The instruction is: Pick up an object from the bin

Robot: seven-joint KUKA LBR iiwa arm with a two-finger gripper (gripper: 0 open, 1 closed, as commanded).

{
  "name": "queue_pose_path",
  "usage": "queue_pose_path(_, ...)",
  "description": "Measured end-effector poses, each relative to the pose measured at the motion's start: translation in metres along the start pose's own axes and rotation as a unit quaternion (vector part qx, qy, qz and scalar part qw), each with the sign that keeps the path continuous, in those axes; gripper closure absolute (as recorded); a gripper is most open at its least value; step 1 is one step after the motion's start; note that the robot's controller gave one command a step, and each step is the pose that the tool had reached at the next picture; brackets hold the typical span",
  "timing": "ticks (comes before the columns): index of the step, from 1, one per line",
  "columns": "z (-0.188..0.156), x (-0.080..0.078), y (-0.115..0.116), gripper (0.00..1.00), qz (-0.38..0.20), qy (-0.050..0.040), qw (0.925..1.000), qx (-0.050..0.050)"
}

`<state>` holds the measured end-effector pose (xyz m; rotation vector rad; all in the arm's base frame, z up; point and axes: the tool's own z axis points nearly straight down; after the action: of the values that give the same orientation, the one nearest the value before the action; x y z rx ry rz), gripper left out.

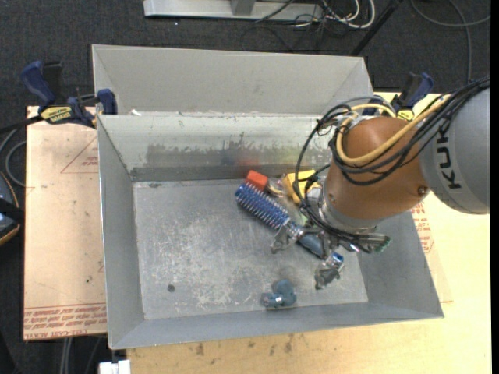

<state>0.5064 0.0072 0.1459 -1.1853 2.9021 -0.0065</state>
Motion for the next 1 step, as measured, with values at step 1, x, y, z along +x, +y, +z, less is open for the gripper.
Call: queue_pose_path(1, 0.0676, -0.0849, 0.0946, 0.00, 0.046, 0.0008, 0.9989, -0.005)
